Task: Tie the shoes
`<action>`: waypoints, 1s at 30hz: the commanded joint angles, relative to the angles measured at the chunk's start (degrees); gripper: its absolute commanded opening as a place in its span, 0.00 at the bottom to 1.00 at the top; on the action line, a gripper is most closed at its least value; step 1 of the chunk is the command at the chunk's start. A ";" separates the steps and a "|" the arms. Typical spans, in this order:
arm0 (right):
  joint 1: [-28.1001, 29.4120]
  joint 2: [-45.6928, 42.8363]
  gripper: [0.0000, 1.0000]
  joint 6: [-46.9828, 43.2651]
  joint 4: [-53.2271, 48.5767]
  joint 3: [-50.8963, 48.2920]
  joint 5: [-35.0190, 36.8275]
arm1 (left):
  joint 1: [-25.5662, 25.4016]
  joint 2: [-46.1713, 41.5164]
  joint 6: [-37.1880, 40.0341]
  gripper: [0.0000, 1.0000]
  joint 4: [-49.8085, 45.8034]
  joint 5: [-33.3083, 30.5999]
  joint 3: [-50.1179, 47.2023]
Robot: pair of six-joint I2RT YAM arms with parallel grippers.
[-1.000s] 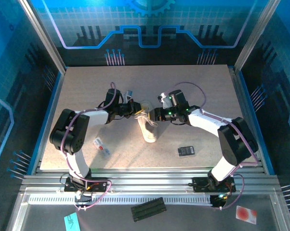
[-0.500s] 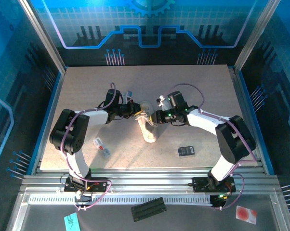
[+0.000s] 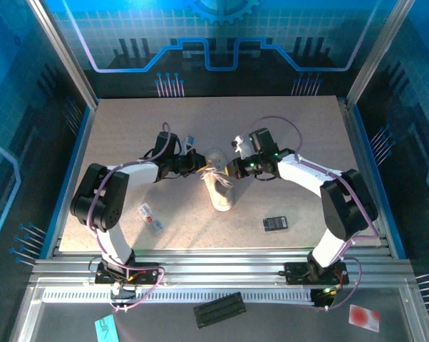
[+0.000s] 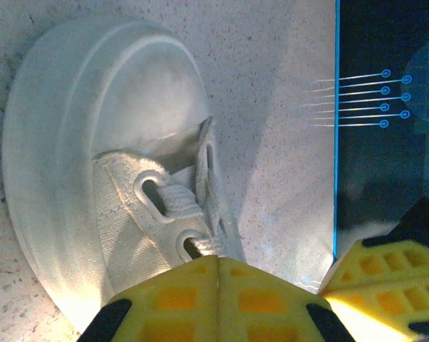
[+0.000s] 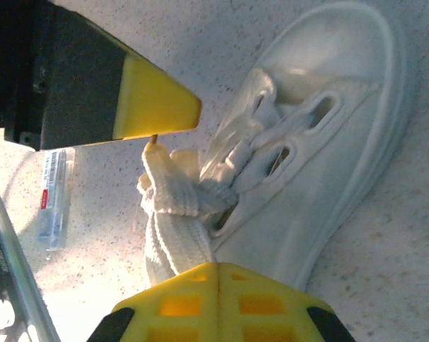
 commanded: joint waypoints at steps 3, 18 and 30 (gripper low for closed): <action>-2.38 3.53 0.00 -7.07 -5.31 4.63 1.28 | 0.52 -2.87 3.33 0.00 -4.33 -1.80 1.91; -3.20 9.67 0.00 -13.27 -7.36 10.36 2.40 | 0.39 -2.73 4.86 0.00 -5.93 -4.50 -0.15; -4.02 12.12 0.02 -16.91 -7.92 14.05 2.84 | -0.80 -2.72 3.95 0.00 -4.30 -6.58 -2.56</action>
